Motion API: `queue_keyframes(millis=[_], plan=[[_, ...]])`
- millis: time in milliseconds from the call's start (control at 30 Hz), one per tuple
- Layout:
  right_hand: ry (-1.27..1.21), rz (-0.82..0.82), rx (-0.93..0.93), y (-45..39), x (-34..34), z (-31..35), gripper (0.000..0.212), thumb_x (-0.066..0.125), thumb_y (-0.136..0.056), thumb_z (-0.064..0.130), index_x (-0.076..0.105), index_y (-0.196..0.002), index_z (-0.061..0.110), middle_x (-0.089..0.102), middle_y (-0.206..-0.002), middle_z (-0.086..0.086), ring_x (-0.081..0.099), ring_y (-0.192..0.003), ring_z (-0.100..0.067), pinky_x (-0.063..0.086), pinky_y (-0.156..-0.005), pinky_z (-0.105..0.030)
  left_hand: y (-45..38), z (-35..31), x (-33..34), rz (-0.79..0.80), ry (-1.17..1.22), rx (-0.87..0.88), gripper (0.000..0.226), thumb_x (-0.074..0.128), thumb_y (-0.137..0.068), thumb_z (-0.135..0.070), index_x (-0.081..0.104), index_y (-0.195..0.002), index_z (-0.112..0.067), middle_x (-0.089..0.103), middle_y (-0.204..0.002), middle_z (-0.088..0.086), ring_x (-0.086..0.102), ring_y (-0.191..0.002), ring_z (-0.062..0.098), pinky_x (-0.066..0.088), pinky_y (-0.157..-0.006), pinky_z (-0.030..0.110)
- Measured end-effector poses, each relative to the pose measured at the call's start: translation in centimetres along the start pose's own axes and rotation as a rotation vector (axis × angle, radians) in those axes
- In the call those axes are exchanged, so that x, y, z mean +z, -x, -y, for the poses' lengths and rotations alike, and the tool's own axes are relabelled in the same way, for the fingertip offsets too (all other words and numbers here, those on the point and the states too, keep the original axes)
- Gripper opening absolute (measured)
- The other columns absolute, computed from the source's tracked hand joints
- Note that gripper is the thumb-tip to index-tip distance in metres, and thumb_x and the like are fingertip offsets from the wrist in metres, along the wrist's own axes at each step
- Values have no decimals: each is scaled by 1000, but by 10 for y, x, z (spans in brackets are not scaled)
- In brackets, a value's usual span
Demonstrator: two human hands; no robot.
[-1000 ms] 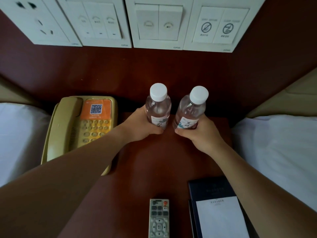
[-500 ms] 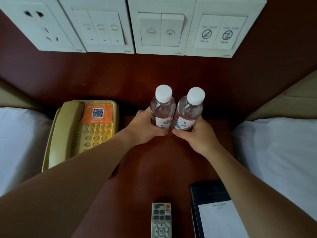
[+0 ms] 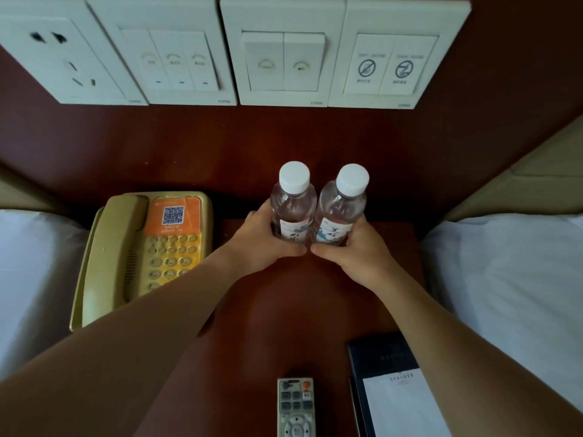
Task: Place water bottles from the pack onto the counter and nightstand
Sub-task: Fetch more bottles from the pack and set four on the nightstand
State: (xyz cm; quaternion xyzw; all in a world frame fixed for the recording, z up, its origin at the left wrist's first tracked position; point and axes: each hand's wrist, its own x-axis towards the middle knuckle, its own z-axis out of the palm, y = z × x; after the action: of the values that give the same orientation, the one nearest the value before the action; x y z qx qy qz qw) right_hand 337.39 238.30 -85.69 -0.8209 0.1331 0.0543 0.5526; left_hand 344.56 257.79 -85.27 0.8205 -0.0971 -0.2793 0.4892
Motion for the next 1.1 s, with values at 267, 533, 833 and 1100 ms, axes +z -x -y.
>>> queue_keyframes(millis=[267,533,833,1100], plan=[[74,-111,87,45,-40,69,114,89,-68,36,15,-154,32,23,-161,7,36,-141,-18,39,-112,-47,79,-65,-23,-337,112,54,79,88,-65,-43,48,-133,-40,55,-130,-7,56,-114,4,47,-87,19],[47,-138,-144,119,-139,290,44,79,-78,34,54,-114,38,66,-99,21,61,-97,5,46,-80,-15,197,-297,-109,-570,-63,408,15,78,-79,-31,66,-84,-38,65,-84,-11,63,-72,6,46,-61,10],[104,-272,-525,241,-243,554,26,63,-74,58,56,-92,41,65,-87,23,64,-75,-2,51,-65,-15,344,-550,-176,-596,-94,749,11,70,-77,-40,61,-80,-34,62,-73,-8,56,-62,6,42,-58,12],[144,-523,-545,332,-313,618,27,63,-73,57,55,-94,42,64,-85,18,63,-73,-4,49,-64,-15,395,-654,-160,-429,-19,968,14,69,-74,-43,63,-77,-31,67,-75,-7,57,-60,5,42,-57,10]])
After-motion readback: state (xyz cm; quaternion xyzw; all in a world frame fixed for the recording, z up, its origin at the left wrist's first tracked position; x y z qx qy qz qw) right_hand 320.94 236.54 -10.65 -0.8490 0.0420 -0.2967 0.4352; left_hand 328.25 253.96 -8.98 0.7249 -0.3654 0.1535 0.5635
